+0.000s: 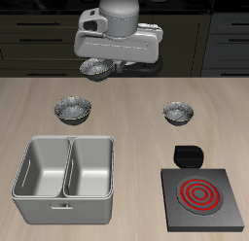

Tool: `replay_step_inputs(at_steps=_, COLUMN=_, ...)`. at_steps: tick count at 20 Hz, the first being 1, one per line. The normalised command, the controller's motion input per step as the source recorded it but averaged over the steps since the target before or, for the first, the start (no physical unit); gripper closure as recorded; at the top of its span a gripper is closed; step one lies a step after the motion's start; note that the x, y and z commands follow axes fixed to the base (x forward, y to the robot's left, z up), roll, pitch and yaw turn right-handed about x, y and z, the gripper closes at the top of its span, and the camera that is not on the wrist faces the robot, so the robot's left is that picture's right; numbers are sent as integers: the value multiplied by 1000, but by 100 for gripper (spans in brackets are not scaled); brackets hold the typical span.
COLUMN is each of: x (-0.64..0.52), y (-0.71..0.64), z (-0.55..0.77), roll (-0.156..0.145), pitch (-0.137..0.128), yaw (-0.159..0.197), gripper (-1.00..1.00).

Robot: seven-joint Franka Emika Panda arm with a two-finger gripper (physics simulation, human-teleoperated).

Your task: Place the smallest bowl in the left side of the drainer and the medium bowl in the right side

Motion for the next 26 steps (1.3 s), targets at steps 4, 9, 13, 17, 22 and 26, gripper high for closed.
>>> replay_step_inputs(at_steps=4, x=347, y=-15, z=79, roll=11, pitch=-2, yaw=5, gripper=100)
replay_step_inputs(at_steps=9, x=225, y=1, z=-27, roll=0, pitch=10, yaw=18, gripper=100)
replay_step_inputs(at_steps=13, x=349, y=-41, z=18, roll=-20, pitch=4, yaw=3, gripper=100)
replay_step_inputs(at_steps=17, x=215, y=22, z=22, roll=-23, pitch=-2, yaw=-18, gripper=100)
replay_step_inputs(at_steps=22, x=250, y=82, z=-24, roll=6, pitch=-2, yaw=14, gripper=100)
replay_step_inputs(at_steps=26, x=193, y=17, z=46, roll=-13, pitch=-30, yaw=-11, gripper=100)
